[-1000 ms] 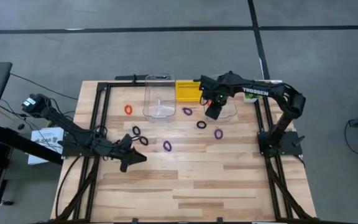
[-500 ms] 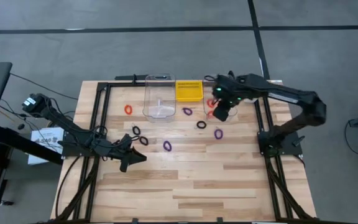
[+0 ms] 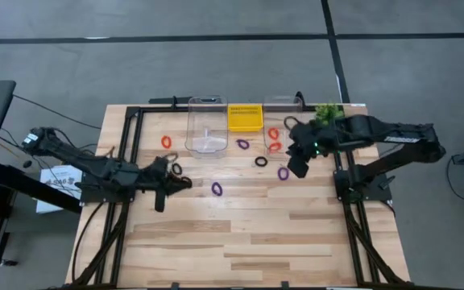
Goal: Sort spring keychains
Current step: Put the orange spring keychain into the right transparent bin
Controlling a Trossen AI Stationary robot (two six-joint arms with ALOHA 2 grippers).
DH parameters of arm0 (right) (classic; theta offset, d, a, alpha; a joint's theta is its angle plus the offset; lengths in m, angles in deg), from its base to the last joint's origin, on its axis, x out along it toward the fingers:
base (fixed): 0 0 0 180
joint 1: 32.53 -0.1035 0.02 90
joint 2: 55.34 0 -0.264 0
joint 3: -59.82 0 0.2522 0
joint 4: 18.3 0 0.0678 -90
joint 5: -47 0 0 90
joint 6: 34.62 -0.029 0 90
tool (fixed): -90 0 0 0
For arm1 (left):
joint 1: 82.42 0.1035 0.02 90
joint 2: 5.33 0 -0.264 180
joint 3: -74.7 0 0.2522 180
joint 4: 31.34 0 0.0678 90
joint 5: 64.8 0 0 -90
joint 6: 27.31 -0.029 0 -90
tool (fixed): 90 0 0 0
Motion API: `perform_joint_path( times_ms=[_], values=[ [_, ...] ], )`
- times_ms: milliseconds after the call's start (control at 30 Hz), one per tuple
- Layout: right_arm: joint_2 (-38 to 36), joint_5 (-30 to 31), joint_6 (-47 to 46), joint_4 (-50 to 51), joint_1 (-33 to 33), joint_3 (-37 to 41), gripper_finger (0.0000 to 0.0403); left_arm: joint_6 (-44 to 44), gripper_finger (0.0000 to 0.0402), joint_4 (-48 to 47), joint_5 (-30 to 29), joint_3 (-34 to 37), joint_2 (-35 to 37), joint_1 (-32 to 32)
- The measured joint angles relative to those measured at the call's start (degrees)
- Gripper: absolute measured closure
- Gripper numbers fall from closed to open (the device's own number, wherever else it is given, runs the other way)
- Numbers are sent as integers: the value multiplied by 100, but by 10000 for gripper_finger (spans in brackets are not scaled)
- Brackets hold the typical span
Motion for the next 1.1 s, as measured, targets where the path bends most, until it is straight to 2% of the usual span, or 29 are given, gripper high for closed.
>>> perform_joint_path(
  times_ms=[133, 233, 333, 400, 567, 667, 933, 1100],
  values=[
    [50, 271, -144, 5, -564, -1, 331, -318, 385, -1748, -574, -820, 51, 561],
    [91, 438, -311, 2, -929, -3, 331, 243, 389, -3130, -939, -1318, 49, 1132],
    [128, 652, -469, 34, -1270, 1, 331, 904, 390, -4203, -941, -1584, 51, 1818],
    [136, 777, -519, 40, -1466, -1, 331, 1035, 390, -4575, -674, -1621, 51, 2254],
    [144, 1142, -518, 47, -1855, -1, 331, 326, 389, -5007, 171, -1622, -101, 3190],
    [144, 1368, -434, 83, -1989, -1, 331, -256, 376, -5045, 550, -1622, -325, 3604],
    [144, 1559, -234, 82, -2059, -1, 331, -9, 301, -5061, 880, -1622, -1327, 4730],
    [144, 1718, -325, 71, -2050, -1, 331, -157, 276, -5059, 1063, -1622, -1908, 5580]
  ],
)
